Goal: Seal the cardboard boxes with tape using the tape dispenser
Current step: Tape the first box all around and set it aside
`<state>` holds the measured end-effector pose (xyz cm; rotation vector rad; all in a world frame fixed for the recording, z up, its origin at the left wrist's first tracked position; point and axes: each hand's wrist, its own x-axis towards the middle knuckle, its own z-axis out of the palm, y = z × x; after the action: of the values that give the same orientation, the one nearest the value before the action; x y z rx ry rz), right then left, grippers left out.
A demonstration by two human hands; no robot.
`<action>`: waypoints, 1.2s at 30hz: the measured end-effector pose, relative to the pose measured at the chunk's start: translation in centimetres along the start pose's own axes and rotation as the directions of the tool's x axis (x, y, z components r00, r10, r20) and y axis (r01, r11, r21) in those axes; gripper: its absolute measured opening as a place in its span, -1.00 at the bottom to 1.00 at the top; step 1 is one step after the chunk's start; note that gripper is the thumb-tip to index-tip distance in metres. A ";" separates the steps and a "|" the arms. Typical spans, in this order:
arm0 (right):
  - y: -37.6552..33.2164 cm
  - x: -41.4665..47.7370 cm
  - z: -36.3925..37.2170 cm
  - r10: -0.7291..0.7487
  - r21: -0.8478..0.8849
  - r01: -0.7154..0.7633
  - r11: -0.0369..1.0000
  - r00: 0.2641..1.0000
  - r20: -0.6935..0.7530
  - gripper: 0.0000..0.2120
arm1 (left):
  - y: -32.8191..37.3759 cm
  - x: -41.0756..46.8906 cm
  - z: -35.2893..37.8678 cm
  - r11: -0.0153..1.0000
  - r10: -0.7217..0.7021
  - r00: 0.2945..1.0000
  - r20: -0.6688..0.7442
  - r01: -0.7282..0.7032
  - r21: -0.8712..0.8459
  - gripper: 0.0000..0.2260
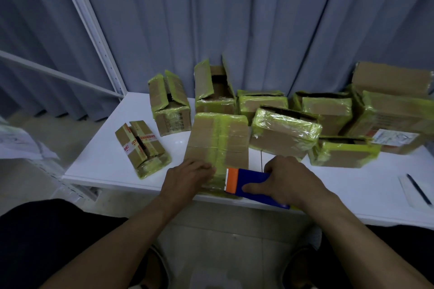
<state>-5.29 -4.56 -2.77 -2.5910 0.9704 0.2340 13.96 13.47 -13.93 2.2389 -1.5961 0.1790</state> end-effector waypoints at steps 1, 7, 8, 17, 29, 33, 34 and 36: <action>0.2 0.0 -0.2 0.005 0.008 -0.005 1.000 1.000 0.003 -0.35 | -0.2 -0.1 -0.1 1.000 -0.007 1.000 0.002 0.007 -0.009 -0.58; -0.1 1.1 0.4 0.029 -0.024 -0.029 0.999 1.000 -0.007 -0.33 | -0.7 -1.0 -0.4 0.999 0.046 0.998 -0.040 -0.046 0.015 -0.65; -0.1 1.3 0.7 0.033 -0.026 -0.033 0.999 0.999 0.005 -0.33 | -0.9 -1.2 -0.3 0.998 0.063 0.997 -0.052 -0.062 0.016 -0.66; 0.6 2.3 1.5 0.046 -0.035 -0.044 0.998 0.998 0.047 -0.31 | 0.8 -0.9 0.7 0.983 0.171 0.985 -0.026 -0.168 0.075 -0.43; 1.0 0.8 1.3 0.000 0.054 -0.001 0.999 1.000 0.025 -0.38 | 0.8 0.1 0.1 0.996 0.082 0.995 -0.055 -0.083 -0.022 -0.70; 1.2 0.0 0.9 -0.015 0.075 0.013 0.997 1.000 0.025 -0.38 | 0.6 0.1 0.1 0.996 0.082 0.996 -0.022 -0.083 -0.020 -0.73; 1.4 0.0 0.7 -0.005 0.078 0.003 0.997 0.999 0.034 -0.37 | 0.5 0.0 0.1 0.997 0.081 0.997 -0.019 -0.081 -0.019 -0.74; 2.0 0.1 0.2 0.022 0.086 -0.026 0.996 0.999 0.048 -0.36 | 0.1 -0.1 -0.1 0.997 0.073 0.997 -0.016 -0.073 -0.022 -0.76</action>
<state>-6.53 -5.97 -3.54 -2.4862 0.9735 0.2522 13.81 13.57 -13.86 2.1591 -1.6647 0.1971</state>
